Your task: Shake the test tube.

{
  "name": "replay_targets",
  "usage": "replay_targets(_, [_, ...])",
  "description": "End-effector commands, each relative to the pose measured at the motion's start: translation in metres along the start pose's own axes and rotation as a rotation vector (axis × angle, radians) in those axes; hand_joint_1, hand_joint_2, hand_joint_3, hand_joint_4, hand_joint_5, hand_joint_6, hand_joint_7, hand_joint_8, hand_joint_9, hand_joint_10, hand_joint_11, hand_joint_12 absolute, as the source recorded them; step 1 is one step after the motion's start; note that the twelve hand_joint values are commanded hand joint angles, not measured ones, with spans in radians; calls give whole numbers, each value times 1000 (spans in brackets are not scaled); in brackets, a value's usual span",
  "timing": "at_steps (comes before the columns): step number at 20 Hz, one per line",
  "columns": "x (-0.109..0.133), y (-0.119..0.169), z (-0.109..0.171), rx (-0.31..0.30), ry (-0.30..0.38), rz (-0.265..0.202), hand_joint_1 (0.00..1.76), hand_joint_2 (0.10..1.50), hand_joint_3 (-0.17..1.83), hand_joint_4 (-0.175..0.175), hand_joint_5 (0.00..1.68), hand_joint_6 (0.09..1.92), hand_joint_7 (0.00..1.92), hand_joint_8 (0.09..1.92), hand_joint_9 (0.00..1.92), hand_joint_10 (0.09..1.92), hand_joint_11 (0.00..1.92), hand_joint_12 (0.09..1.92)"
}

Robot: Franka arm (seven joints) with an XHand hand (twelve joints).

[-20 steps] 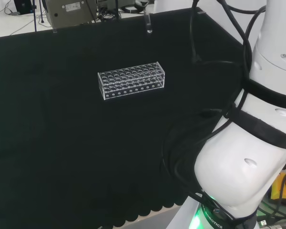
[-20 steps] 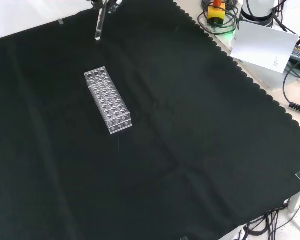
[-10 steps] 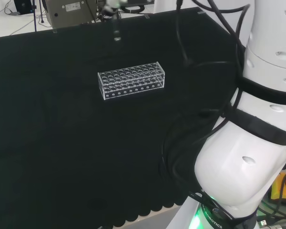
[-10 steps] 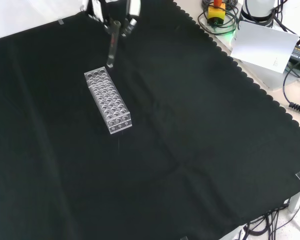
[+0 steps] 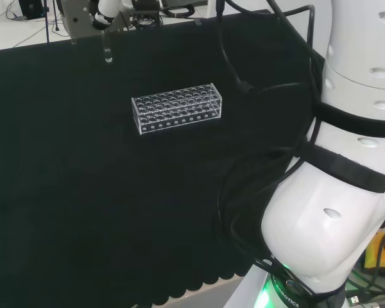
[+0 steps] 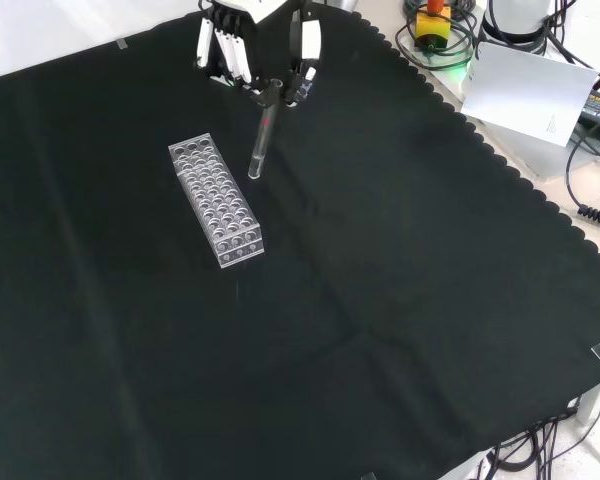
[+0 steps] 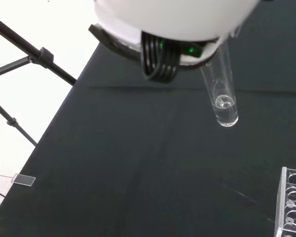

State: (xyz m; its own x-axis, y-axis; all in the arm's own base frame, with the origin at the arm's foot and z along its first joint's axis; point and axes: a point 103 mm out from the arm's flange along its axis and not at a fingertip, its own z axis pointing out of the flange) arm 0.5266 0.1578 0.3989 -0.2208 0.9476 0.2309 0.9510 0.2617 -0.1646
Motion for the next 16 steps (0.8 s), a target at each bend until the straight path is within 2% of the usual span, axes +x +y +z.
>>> replay_targets(1, [-22,0,6,20,-34,57,1438,591,667,-175,1352,362,1448,645,1499,125,805,1255])
replay_targets(5, [-56,-1,12,41,-89,140,1438,591,667,-175,1353,361,1448,645,1501,122,805,1255])
replay_targets(10, [-111,-9,16,68,-145,279,1438,591,667,-175,1353,360,1449,644,1502,119,805,1255])
replay_targets(16, [-170,-25,6,70,-188,417,1438,591,667,-175,1354,359,1449,643,1503,116,805,1255])
